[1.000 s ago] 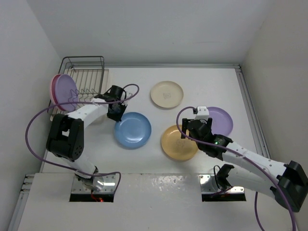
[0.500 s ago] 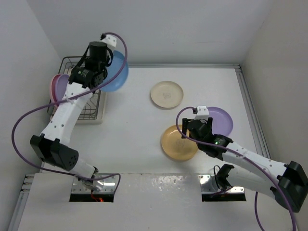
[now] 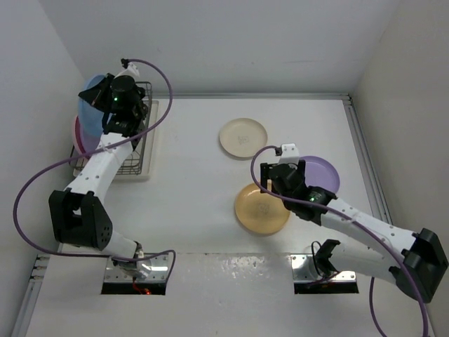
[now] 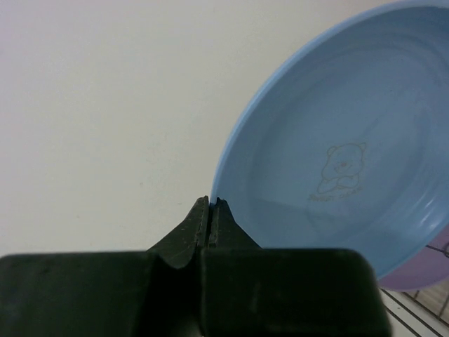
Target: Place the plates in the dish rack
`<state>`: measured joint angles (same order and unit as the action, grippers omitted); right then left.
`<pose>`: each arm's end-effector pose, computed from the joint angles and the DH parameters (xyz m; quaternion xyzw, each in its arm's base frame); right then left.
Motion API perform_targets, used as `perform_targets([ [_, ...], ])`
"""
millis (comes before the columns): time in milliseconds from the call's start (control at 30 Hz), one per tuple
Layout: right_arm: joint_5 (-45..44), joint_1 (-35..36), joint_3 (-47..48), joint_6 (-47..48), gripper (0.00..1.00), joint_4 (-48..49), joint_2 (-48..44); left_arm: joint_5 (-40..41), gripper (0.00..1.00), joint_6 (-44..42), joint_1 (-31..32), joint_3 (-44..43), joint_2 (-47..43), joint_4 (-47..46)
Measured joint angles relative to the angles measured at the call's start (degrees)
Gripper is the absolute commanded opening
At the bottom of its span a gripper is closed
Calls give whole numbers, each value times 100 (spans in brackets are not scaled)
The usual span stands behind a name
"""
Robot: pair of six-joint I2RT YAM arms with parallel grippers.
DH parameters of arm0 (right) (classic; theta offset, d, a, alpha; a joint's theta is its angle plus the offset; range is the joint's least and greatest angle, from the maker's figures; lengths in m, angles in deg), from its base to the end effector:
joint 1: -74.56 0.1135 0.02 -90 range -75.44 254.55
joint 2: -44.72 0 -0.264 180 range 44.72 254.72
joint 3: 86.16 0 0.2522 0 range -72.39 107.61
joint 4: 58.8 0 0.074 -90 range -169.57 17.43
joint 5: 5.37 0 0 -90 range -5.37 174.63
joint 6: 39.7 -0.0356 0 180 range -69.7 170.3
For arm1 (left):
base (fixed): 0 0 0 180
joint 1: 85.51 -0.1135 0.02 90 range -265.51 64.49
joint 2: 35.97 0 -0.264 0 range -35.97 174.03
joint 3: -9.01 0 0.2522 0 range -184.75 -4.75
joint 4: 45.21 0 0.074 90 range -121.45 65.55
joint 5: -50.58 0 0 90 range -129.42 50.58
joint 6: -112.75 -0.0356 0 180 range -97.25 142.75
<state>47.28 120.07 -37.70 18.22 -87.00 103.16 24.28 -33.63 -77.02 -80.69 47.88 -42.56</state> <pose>0.1630 0.1351 0.2315 0.0393 0.8626 0.0349 0.5031 0.3333 -0.0175 0.4067 -0.0106 0.6982 0.5819 0.4169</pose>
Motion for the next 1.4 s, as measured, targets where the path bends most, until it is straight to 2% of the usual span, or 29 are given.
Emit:
perform_targets([
  [333, 94, -2, 597, 98, 87, -94, 501, 52, 0, -109, -487, 658, 68, -619],
  [567, 149, 0, 603, 81, 87, -142, 522, -33, 0, -302, -490, 1360, 83, -1207],
  [800, 142, 0, 592, 57, 87, -195, 350, 74, 0, -522, -490, 1434, 192, -1932],
  [1200, 138, -2, 533, 35, 87, -229, 234, 372, 0, -195, -590, 1773, 472, -2267],
  [1400, 131, -2, 420, -13, 87, -240, 52, 597, 0, 249, -597, 1711, 490, -1952],
])
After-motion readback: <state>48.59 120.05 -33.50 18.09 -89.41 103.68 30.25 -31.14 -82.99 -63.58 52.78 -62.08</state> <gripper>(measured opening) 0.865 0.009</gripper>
